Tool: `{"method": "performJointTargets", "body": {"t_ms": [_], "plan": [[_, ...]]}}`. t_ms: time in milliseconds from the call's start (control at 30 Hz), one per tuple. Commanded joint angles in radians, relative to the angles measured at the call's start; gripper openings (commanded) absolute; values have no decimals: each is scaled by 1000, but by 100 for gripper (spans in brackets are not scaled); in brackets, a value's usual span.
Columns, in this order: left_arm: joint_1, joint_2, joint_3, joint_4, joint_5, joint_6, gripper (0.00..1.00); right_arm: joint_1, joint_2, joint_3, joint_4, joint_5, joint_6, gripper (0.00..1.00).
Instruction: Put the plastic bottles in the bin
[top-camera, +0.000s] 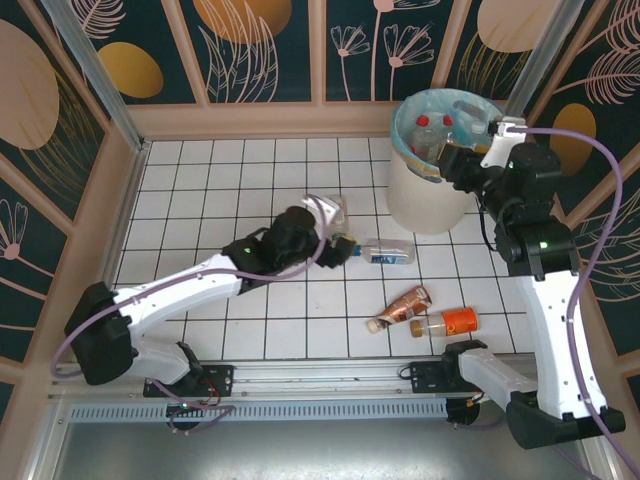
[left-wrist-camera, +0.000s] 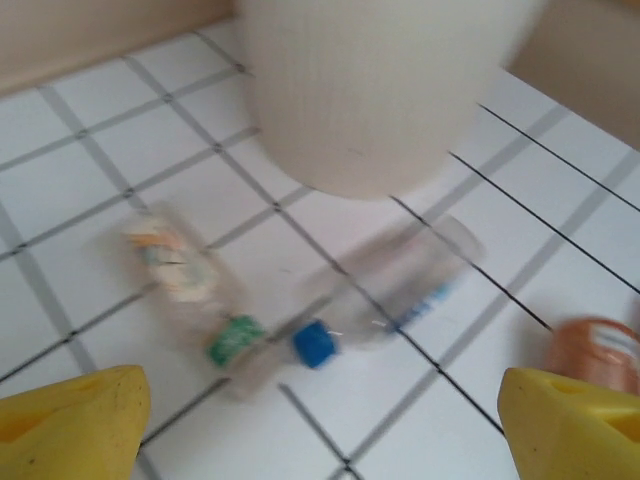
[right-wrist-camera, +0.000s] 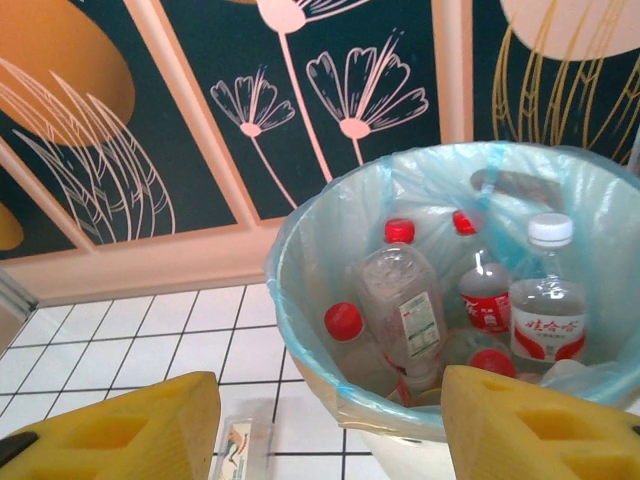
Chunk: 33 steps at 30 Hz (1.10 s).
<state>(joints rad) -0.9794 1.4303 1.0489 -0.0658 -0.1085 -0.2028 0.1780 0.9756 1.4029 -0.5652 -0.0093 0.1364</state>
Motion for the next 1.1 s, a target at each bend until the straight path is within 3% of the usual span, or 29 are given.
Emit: {"method": "performJointTargets", "body": {"t_ms": [0,333,900,1067], "plan": [[-83,90,79,-48,107,97,90,3,-32,-18,-9,73,-21,61],[-233,390,227,-88,142,199,89,4,-95,-26,29,109,-53,63],[-240,598,307,-118,130,216,85,3,-118,-40,32,115,-66,66],[-239,626,311,-120,110,219,79,4,-120,-44,31,115,-66,67]]}}
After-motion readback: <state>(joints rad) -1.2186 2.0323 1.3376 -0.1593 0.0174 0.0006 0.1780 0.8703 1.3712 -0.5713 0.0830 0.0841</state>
